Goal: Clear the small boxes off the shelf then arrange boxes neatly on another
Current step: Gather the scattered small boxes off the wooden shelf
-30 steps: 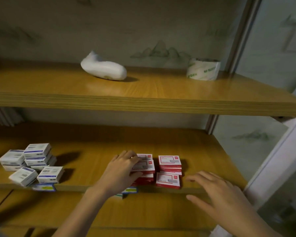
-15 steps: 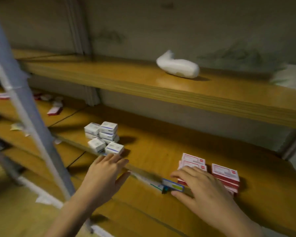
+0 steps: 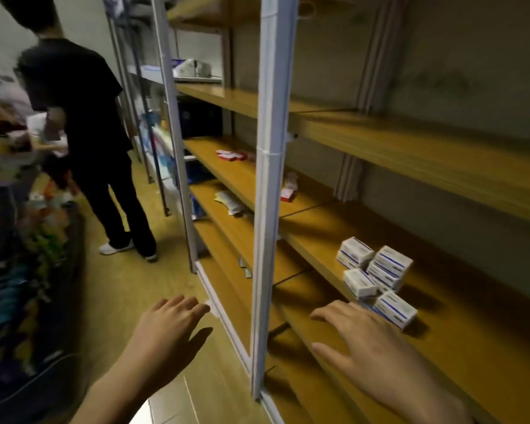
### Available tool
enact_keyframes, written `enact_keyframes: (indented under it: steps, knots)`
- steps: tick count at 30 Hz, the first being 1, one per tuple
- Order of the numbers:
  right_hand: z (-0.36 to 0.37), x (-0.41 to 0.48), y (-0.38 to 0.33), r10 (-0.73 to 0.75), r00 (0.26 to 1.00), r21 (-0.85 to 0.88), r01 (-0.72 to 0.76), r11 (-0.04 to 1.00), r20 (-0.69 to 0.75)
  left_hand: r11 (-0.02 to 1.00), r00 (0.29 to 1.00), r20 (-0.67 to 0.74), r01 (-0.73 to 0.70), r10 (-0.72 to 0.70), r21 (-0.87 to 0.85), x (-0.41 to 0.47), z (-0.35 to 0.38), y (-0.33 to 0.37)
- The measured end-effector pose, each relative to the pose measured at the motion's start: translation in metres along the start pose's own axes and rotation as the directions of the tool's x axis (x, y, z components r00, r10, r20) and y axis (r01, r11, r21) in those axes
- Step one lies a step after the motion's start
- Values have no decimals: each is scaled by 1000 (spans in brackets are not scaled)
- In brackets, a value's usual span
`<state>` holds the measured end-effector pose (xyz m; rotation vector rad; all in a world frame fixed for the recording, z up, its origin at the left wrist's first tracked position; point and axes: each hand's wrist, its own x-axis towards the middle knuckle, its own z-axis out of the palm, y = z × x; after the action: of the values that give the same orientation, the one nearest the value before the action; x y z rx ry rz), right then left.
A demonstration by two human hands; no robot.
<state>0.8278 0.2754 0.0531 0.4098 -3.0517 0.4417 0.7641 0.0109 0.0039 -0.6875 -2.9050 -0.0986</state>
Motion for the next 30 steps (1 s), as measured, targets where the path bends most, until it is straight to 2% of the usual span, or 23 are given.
enact_keyframes:
  steps: [4, 12, 16, 26, 30]
  knots:
    - [9, 59, -26, -6, 999, 18, 5, 1000, 31, 1000, 999, 41, 13, -12, -25, 16, 8, -57]
    - [41, 175, -87, 83, 996, 0, -83, 997, -32, 999, 996, 75, -46, 45, 16, 60, 13, -188]
    - [48, 227, -106, 103, 994, -6, -103, 995, -42, 998, 994, 83, -65, 66, -18, 88, 15, -236]
    - [64, 368, -105, 73, 996, -28, -74, 997, -48, 993, 990, 92, -97, 103, -69, 176, 44, -321]
    - [69, 427, -84, 96, 988, 6, -96, 995, -122, 989, 987, 85, -129, 136, -78, 245, 50, -344]
